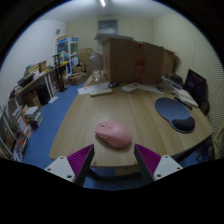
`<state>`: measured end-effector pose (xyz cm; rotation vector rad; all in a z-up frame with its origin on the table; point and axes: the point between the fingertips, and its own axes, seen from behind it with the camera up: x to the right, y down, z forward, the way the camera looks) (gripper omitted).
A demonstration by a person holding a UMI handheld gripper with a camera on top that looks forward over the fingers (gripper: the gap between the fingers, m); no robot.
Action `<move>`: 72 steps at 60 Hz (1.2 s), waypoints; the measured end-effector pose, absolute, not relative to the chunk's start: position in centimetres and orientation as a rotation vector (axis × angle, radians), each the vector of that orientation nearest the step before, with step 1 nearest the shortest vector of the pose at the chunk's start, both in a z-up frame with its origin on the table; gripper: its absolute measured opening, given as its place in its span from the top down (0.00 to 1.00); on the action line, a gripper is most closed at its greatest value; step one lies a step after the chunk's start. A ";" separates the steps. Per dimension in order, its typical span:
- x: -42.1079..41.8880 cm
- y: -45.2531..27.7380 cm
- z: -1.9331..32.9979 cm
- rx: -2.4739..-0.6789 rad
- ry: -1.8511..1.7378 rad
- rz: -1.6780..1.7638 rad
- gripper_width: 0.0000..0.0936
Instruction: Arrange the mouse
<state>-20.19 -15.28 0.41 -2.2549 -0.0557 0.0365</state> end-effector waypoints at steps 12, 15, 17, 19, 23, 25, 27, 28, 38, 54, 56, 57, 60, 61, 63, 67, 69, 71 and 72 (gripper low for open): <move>-19.5 -10.4 -1.5 -2.210 -0.149 0.104 0.10; -19.3 -9.4 -1.4 -2.197 -0.163 0.115 0.10; -19.3 -8.6 -1.4 -2.186 -0.164 0.114 0.10; -19.4 -8.0 -1.4 -2.179 -0.167 0.116 0.10; -19.6 -6.7 -1.4 -2.167 -0.171 0.117 0.10; -19.8 -6.1 -1.3 -2.163 -0.165 0.116 0.10; -19.8 -5.6 -1.3 -2.161 -0.156 0.111 0.11; -19.7 -5.4 -1.4 -2.160 -0.151 0.107 0.18; -19.1 -4.7 -1.6 -2.164 -0.090 0.031 0.49; -21.2 -5.2 2.8 -2.247 -0.093 0.052 0.63; -21.7 -4.7 5.9 -2.197 -0.121 0.041 0.63; -21.9 -4.4 7.6 -2.168 -0.131 0.037 0.63; -22.1 -3.5 13.1 -2.086 -0.139 0.031 0.63; -22.0 -3.1 14.9 -2.058 -0.137 0.028 0.63; -20.9 -2.2 18.3 -1.996 -0.117 0.008 0.63; -16.7 -0.5 23.8 -1.901 -0.077 -0.060 0.64; -13.7 0.7 25.5 -1.873 -0.053 -0.096 0.64; -10.3 1.7 26.6 -1.850 -0.025 -0.133 0.64; -8.8 2.1 26.3 -1.842 -0.015 -0.153 0.64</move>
